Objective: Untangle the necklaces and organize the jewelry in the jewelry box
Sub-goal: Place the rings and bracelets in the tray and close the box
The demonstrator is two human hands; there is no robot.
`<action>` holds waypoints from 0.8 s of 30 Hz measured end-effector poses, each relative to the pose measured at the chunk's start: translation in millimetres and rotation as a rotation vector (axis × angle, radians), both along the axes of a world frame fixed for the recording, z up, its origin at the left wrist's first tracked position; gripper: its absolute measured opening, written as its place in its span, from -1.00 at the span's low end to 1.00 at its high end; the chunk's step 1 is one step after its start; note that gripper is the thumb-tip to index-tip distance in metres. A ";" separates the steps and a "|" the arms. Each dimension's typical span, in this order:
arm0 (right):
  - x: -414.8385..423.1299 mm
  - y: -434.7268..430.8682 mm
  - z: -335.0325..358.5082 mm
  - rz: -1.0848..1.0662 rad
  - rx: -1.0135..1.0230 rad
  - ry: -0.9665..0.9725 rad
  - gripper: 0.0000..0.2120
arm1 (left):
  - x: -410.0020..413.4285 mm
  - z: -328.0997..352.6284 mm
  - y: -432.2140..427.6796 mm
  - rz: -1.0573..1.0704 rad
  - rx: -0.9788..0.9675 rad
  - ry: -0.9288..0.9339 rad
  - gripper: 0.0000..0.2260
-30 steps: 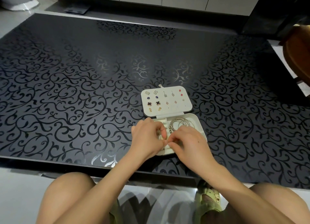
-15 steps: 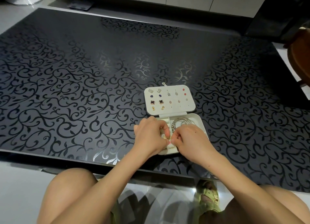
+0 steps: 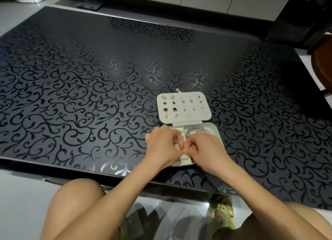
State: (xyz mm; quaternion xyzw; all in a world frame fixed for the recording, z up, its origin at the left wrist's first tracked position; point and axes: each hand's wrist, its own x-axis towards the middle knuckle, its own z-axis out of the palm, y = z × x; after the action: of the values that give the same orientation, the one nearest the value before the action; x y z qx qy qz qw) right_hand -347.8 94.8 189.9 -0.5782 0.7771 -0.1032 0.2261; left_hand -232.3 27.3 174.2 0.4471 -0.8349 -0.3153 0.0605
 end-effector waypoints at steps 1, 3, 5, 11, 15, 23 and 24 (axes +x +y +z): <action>-0.5 1.0 -2.0 0.006 -0.021 0.014 -0.86 | 0.0 0.1 0.2 0.000 -0.003 -0.003 -0.84; -2.5 2.5 -6.3 0.001 -0.044 0.007 -0.90 | 0.0 0.1 0.4 0.001 -0.007 -0.003 -0.85; -4.3 3.3 -9.7 -0.006 -0.048 -0.022 -0.89 | 0.0 -0.7 0.3 0.000 -0.010 -0.006 -0.85; -25.0 -2.6 6.2 -0.190 -0.226 -0.091 -0.92 | 0.0 -1.1 -5.0 0.036 0.060 0.056 -0.78; -62.0 -28.2 6.8 -0.409 -0.336 -0.018 -0.83 | 2.4 -0.2 -18.2 0.132 0.259 0.249 -0.79; -103.9 -83.4 -18.6 -0.666 -0.110 -0.602 -0.73 | -8.6 -10.7 -84.7 0.608 0.354 0.392 -0.60; -105.2 -84.9 -17.7 -0.697 -0.104 -0.623 -0.73 | -14.0 -9.5 -93.2 0.608 0.380 0.392 -0.56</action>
State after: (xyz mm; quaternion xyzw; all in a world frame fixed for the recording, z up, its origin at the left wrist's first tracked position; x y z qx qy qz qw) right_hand -453.0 9.9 172.2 -0.2347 0.8140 -0.3804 0.3709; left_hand -246.3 -66.0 164.8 0.6082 -0.5644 -0.5108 0.2251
